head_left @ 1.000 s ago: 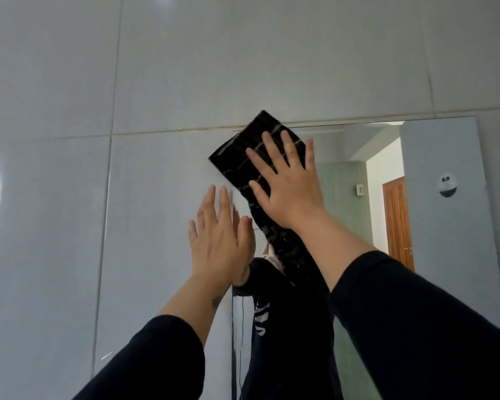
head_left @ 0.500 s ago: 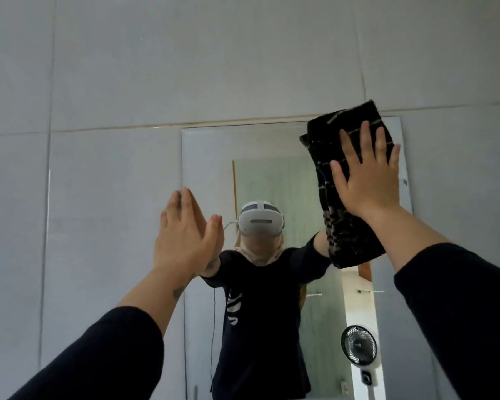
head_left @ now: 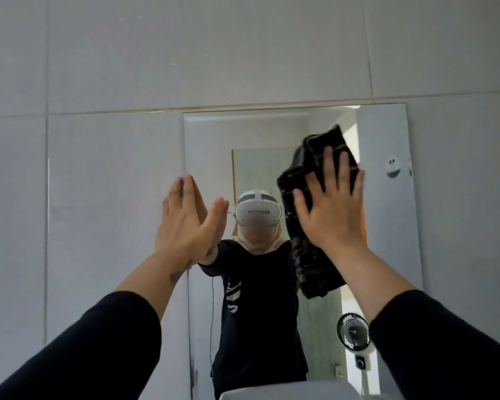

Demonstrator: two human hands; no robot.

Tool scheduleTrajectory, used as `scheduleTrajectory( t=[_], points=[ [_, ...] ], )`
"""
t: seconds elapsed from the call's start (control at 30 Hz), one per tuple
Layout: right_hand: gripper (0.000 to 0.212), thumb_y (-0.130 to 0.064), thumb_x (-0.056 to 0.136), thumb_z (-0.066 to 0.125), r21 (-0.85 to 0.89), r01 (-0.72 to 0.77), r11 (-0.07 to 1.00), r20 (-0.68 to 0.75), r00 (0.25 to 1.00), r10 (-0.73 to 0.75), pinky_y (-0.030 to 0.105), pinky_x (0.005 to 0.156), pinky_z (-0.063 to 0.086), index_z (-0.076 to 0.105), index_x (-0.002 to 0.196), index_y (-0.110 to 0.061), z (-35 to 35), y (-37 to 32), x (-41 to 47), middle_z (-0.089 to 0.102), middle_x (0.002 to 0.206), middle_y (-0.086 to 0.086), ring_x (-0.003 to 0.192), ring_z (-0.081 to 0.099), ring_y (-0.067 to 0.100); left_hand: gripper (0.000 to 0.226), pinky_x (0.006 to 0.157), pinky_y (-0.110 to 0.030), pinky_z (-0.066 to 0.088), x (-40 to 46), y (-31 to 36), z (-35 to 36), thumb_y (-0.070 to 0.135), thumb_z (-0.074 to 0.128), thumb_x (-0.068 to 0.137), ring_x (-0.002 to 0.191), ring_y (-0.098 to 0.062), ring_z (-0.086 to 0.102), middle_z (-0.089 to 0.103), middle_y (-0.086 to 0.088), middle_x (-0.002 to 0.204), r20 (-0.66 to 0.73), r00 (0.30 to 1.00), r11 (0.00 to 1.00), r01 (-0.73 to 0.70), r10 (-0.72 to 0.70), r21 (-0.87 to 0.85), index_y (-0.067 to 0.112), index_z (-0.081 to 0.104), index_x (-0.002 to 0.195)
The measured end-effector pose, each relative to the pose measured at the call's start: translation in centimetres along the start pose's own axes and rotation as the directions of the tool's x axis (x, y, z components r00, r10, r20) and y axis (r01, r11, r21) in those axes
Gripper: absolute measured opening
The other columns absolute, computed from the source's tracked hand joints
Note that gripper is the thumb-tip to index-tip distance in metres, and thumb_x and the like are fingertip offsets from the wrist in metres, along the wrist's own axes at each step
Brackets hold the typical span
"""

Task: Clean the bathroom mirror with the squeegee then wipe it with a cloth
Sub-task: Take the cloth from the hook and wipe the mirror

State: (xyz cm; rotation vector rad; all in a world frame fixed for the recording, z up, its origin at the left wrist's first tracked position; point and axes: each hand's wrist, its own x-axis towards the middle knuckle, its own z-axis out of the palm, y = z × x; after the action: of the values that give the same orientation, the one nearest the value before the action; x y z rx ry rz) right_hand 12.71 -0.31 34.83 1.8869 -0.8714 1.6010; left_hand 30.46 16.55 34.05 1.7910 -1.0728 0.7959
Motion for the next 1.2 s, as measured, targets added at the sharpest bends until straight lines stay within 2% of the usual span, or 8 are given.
scheduleTrajectory(
  t=[0.13, 0.27, 0.33, 0.47, 0.6, 0.8, 0.97, 1.2],
  points=[
    [0.056, -0.051, 0.093, 0.028, 0.026, 0.163, 0.986, 0.023, 0.986, -0.164, 0.058, 0.116, 0.008, 0.04, 0.141, -0.026, 0.2, -6.3, 1.0, 0.011, 0.16, 0.008, 0.147, 0.006, 0.034, 0.066, 0.118, -0.041, 0.012, -0.9, -0.8, -1.3, 0.054, 0.017, 0.096, 0.146, -0.017, 0.002, 0.0, 0.003, 0.16, -0.073, 0.997, 0.992, -0.003, -0.007, -0.124, 0.025, -0.004, 0.15],
    [0.057, -0.053, 0.094, 0.03, 0.074, 0.401, 0.913, 0.014, 0.915, -0.403, 0.056, 0.117, 0.005, 0.028, 0.147, -0.032, 0.9, -11.9, 0.5, 0.013, 0.16, 0.005, 0.147, 0.007, 0.031, 0.066, 0.118, -0.03, 0.002, -2.0, -3.3, -3.4, 0.051, 0.017, 0.097, 0.145, -0.007, -0.004, -0.005, 0.003, 0.16, -0.192, 0.97, 0.988, -0.151, 0.152, 0.018, 0.021, -0.008, 0.15],
    [0.058, -0.053, 0.093, 0.033, 0.103, 0.491, 0.865, 0.017, 0.869, -0.495, 0.055, 0.117, 0.005, 0.028, 0.147, -0.033, 1.4, -14.5, -0.5, 0.014, 0.16, 0.004, 0.147, 0.006, 0.03, 0.065, 0.119, -0.033, 0.006, -2.1, -4.5, -4.1, 0.05, 0.018, 0.096, 0.146, -0.009, 0.0, -0.001, 0.003, 0.161, -0.205, 0.96, 0.981, -0.18, 0.19, 0.065, 0.023, -0.005, 0.151],
    [0.062, -0.054, 0.093, 0.035, 0.101, 0.59, 0.801, 0.077, 0.798, -0.598, 0.055, 0.117, 0.006, 0.028, 0.148, -0.027, 2.2, -17.4, -3.1, 0.016, 0.159, 0.006, 0.148, 0.005, 0.028, 0.063, 0.119, -0.046, 0.014, -3.6, -6.1, -3.8, 0.051, 0.014, 0.095, 0.147, -0.012, 0.004, 0.0, 0.003, 0.161, -0.124, 0.986, 0.991, -0.096, 0.107, 0.091, 0.024, 0.0, 0.151],
    [0.07, -0.055, 0.093, 0.031, 0.082, 0.61, 0.788, 0.124, 0.779, -0.615, 0.051, 0.119, 0.006, 0.017, 0.151, -0.019, 2.3, -15.8, -5.2, 0.011, 0.16, 0.003, 0.148, 0.003, 0.023, 0.065, 0.12, -0.049, 0.003, -6.6, -7.0, -1.6, 0.054, 0.004, 0.094, 0.145, -0.005, -0.009, -0.013, 0.011, 0.159, 0.059, 0.998, 0.992, -0.031, 0.024, 0.121, 0.025, -0.008, 0.15],
    [0.069, -0.059, 0.093, 0.03, 0.092, 0.602, 0.793, 0.15, 0.779, -0.609, 0.052, 0.118, 0.008, 0.017, 0.151, -0.024, 1.7, -9.5, -7.7, 0.01, 0.16, 0.003, 0.148, 0.005, 0.023, 0.069, 0.116, -0.053, -0.01, -9.2, -4.7, 2.1, 0.055, -0.003, 0.091, 0.142, -0.004, -0.022, -0.02, 0.007, 0.158, 0.136, 0.979, 0.962, -0.175, 0.148, 0.211, 0.021, -0.011, 0.15],
    [0.067, -0.066, 0.091, 0.024, 0.06, 0.473, 0.879, 0.158, 0.865, -0.477, 0.055, 0.117, 0.006, 0.012, 0.15, -0.036, 1.0, -3.3, -8.3, 0.01, 0.16, 0.006, 0.148, 0.004, 0.027, 0.064, 0.115, -0.055, -0.013, -9.9, -0.3, 4.6, 0.051, 0.006, 0.097, 0.145, -0.009, -0.016, -0.012, 0.003, 0.16, 0.152, 0.931, 0.895, -0.361, 0.331, 0.261, 0.019, -0.003, 0.151],
    [0.056, -0.055, 0.094, 0.033, -0.011, 0.335, 0.942, 0.142, 0.933, -0.33, 0.059, 0.116, 0.007, 0.022, 0.147, -0.04, 0.5, 4.8, -9.6, 0.014, 0.159, 0.011, 0.147, 0.007, 0.032, 0.059, 0.119, -0.049, 0.005, -11.3, 6.1, 8.1, 0.041, 0.019, 0.097, 0.146, -0.006, 0.008, 0.018, 0.003, 0.158, 0.168, 0.832, 0.844, -0.537, 0.529, -0.001, 0.016, 0.018, 0.151]
  ],
)
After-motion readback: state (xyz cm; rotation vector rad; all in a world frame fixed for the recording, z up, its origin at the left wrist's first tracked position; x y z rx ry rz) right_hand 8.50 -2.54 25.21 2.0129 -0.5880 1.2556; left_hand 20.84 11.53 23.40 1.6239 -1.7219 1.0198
